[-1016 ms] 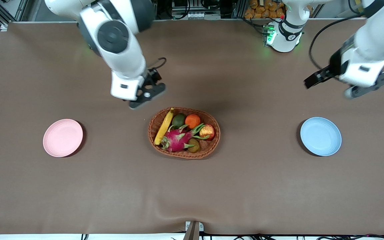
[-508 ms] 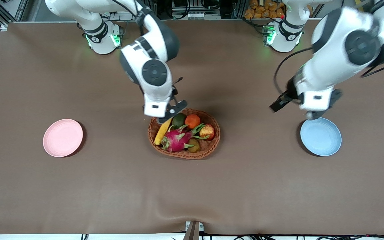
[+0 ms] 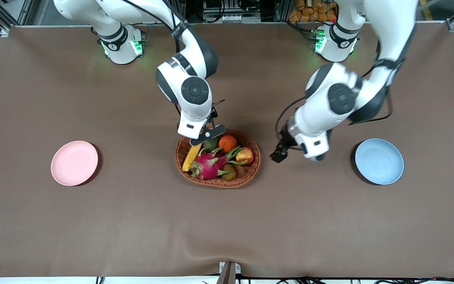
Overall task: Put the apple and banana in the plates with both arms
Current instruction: 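Reach the right gripper toward the banana while the left gripper reaches the apple, then lower the left gripper onto the red apple and close it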
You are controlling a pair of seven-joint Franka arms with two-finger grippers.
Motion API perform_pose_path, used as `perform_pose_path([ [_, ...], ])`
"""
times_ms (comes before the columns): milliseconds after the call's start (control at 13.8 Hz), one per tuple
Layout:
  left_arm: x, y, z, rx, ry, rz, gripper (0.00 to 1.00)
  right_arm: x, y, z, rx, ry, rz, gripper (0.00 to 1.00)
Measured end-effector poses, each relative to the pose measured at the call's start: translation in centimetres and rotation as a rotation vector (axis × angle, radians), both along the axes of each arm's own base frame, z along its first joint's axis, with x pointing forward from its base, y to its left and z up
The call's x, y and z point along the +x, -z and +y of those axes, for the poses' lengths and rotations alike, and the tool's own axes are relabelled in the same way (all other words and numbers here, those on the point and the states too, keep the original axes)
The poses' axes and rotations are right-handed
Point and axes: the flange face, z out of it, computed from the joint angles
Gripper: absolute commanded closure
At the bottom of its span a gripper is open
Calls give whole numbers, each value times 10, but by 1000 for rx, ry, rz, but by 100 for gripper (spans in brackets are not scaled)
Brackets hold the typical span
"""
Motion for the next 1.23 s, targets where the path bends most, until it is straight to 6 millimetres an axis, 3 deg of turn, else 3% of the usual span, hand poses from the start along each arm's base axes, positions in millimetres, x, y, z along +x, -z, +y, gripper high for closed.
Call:
perform_pose_path([
  [218,8,37,-6,-34,-123,21,0,-13,20,1,13,120,33,0],
  [435,6,60,-23,-85,-259,14,0,-20,20,9,24,176,40,0],
  [725,-10,94,-37,-89,-306,47,0,-13,18,6,41,200,19,0],
  [943,-12,108,-36,-79,-388,94,0,-8,23,10,80,203,-29,2],
  [1233,-20,114,-45,-71,-419,117,0,-12,40,13,72,198,-24,16],
])
